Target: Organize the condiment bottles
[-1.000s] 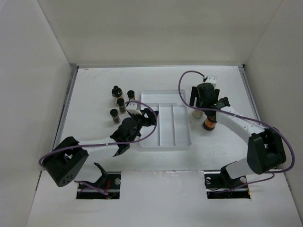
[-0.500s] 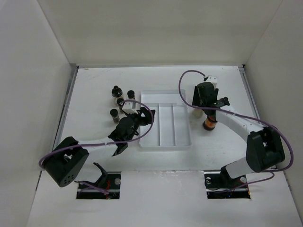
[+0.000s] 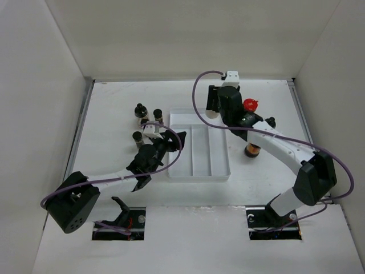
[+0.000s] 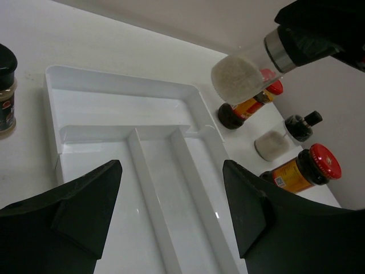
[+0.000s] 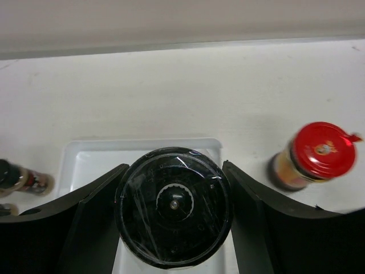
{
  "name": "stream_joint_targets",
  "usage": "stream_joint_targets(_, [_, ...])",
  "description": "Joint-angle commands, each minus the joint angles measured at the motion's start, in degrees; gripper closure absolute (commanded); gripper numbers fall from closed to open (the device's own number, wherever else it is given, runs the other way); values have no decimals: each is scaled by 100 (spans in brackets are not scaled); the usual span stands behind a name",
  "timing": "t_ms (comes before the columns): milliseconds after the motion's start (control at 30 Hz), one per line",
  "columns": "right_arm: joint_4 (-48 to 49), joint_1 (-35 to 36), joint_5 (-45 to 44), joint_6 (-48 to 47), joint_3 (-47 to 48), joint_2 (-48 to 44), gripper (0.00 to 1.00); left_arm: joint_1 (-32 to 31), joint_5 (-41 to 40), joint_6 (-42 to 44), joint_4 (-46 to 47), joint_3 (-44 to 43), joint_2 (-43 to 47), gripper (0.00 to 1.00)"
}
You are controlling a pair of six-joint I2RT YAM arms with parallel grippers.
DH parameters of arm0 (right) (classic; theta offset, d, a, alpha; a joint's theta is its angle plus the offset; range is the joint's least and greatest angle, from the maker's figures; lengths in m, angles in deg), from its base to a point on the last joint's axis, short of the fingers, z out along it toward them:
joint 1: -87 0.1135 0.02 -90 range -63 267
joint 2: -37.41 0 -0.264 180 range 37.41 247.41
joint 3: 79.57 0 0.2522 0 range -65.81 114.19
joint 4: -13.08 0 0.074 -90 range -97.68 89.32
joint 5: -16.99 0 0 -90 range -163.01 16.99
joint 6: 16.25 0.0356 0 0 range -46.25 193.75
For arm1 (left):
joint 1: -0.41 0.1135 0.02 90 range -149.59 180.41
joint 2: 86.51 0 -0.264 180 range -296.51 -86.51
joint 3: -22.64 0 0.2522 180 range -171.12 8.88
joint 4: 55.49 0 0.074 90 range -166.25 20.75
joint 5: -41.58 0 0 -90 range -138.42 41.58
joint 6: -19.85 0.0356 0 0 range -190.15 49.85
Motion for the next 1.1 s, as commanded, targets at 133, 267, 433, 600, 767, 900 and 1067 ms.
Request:
stream_joint_targets(133, [633, 504, 233, 83, 325, 545, 46, 111, 36, -141, 409, 151, 216, 30])
stream_joint_targets(267, [852, 592, 496, 215, 71, 721, 46, 128, 53, -167, 409, 151, 190, 30])
stream_joint_targets(433, [1143, 601, 743, 364, -193, 976, 46, 93, 80, -176, 418, 98, 49, 30])
stream_joint_targets(600, [1301, 593, 734, 347, -264, 1257, 42, 93, 80, -167, 462, 98, 5, 30])
stream_joint_targets(767, [1424, 593, 611, 303, -325, 1433, 38, 102, 80, -167, 462, 90, -38, 30])
stream_joint_targets(900, [1416, 601, 515, 198, -369, 1311, 9, 93, 80, -167, 479, 90, -65, 30])
stream_joint_targets(1067, [1311, 610, 497, 206, -623, 644, 0, 76, 80, -167, 506, 63, -135, 30])
